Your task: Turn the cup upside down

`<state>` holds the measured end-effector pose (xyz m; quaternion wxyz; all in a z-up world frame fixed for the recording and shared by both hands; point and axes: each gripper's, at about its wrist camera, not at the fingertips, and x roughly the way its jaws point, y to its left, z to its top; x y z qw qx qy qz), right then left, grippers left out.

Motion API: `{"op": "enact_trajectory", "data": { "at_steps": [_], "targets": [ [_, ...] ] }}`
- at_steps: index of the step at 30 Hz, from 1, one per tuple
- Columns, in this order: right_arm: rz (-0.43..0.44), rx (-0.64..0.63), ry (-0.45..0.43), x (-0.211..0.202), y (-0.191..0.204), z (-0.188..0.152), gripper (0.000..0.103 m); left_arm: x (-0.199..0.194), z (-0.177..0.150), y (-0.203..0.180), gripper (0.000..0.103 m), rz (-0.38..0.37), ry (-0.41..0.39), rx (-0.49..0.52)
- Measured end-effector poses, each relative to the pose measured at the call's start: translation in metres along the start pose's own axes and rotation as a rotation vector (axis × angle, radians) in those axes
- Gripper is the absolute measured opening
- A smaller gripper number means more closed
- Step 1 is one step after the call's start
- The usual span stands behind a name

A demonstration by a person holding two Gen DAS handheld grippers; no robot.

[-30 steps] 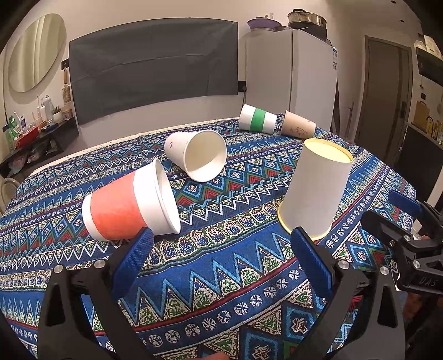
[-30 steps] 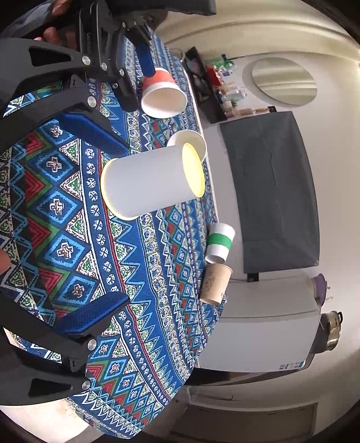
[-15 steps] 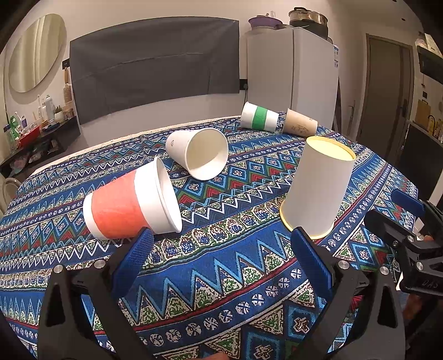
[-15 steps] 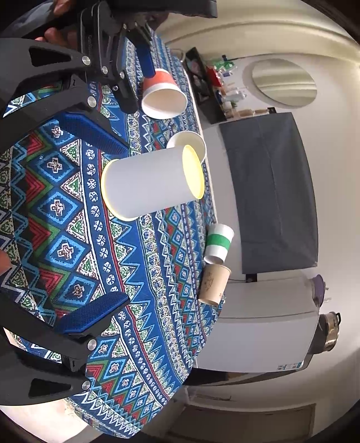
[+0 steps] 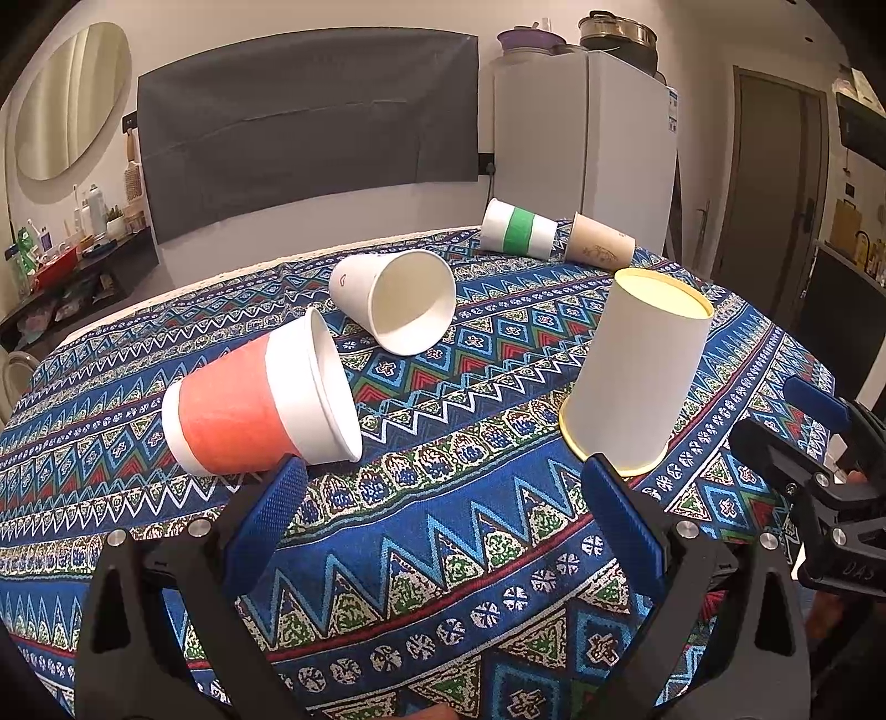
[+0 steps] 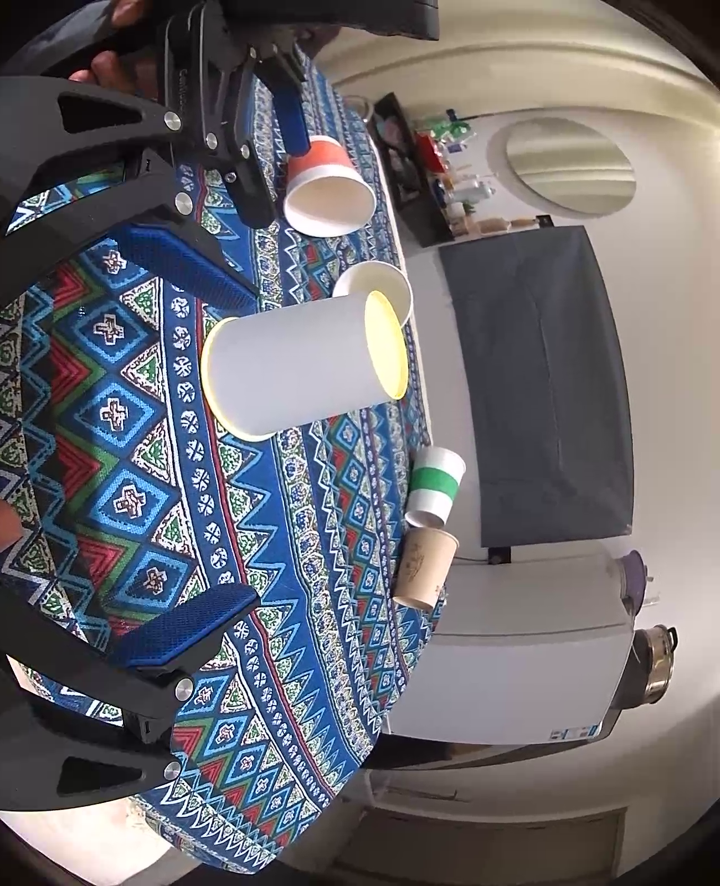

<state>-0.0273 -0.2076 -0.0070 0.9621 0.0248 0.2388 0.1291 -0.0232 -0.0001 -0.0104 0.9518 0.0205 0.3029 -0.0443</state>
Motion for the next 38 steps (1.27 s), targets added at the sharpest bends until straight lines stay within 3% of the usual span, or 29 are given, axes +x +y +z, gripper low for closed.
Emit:
{"op": "enact_trajectory", "data": {
  "at_steps": [38],
  "targets": [
    [0.006, -0.015, 0.033, 0.0047, 0.0026, -0.0009, 0.095, -0.0034, -0.0018, -0.0035, 0.097, -0.001, -0.005, 0.019]
  ]
}}
